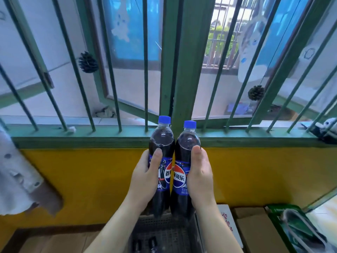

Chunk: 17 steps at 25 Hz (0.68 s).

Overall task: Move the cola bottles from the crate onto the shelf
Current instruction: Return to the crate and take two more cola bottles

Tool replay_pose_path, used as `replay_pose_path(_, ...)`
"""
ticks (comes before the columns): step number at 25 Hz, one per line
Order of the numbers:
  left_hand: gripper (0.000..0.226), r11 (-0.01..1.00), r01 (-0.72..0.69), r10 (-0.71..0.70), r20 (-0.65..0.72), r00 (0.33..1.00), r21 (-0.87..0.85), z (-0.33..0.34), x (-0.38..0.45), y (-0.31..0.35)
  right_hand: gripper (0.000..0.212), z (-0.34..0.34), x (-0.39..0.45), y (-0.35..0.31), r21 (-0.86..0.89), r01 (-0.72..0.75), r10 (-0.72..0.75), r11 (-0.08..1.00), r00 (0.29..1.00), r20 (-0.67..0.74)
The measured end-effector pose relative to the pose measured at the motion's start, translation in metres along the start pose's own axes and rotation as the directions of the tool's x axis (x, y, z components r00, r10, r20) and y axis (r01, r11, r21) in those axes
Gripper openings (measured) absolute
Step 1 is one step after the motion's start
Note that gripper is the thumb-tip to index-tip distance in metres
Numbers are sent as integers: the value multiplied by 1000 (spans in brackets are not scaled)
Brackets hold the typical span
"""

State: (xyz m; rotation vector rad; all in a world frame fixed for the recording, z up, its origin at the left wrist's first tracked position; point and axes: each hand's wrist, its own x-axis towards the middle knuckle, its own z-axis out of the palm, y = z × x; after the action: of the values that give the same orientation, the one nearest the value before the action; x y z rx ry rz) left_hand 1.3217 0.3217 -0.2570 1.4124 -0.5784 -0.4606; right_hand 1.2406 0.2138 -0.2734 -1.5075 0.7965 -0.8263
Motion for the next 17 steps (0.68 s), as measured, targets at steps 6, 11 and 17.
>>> replay_pose_path(6,9,994,-57,69,-128,989,98,-38,-30,33,91,32,-32,-35,76,63,-71,995,991,112)
replay_pose_path(11,30,981,-96,144,-302,942,167,-70,-50,49,92,63,-48,-59,147,97,-134,984,955,265)
replay_pose_path(17,28,977,-98,190,-562,805,190,-87,-98,68,45,89,-72,-79,209,91,-195,974,808,555)
